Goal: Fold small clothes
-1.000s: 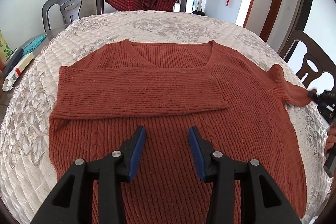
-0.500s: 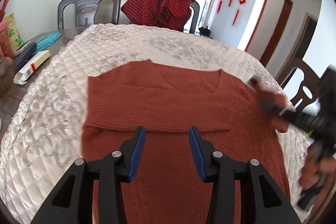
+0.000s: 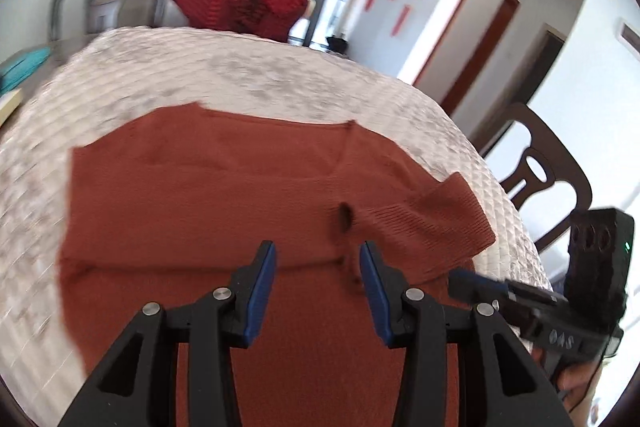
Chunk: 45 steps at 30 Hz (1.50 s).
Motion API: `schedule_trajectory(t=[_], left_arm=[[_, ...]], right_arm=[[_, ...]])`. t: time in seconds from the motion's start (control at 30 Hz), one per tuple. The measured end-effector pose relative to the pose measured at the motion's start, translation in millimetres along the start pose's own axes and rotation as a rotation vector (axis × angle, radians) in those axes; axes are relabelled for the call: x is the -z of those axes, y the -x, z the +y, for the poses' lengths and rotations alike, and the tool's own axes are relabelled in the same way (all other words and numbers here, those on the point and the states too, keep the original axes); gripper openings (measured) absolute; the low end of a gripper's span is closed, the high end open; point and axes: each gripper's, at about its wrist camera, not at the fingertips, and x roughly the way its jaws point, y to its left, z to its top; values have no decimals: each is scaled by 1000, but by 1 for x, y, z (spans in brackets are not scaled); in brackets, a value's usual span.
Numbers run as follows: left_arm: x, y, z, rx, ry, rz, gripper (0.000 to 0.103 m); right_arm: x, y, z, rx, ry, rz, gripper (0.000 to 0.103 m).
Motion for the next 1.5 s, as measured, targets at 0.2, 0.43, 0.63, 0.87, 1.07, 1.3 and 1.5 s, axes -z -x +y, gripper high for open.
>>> schedule_trajectory(t=[0.2,0.43,0.63,0.87,1.07,1.3,1.5], left_arm=[[-12,-40,-15,64,-28,90,45],[-20,-37,-26,100,-88,88,6],[-44,-1,-1,91,-54,-28,5],[-33,-26,36,22,15,82,6],[-38,-13,45,-32,41,33,13],[-28,-6,35,-27,-14,29,34],[-13,-22,20,-50,-82,79,9]], right_arm=[[9,5,-22,36,-58,3,20],[7,8,-32,54,-74,-17,20],[0,10,-30,77,-46,-30,20],[-4,4,-34,118,-45,-14,20],[-19,15,-28,141,-11,-82,20],[-28,2,-37,193,-15,-74,20],[-25,-6,-43,199,-30,-52,20]])
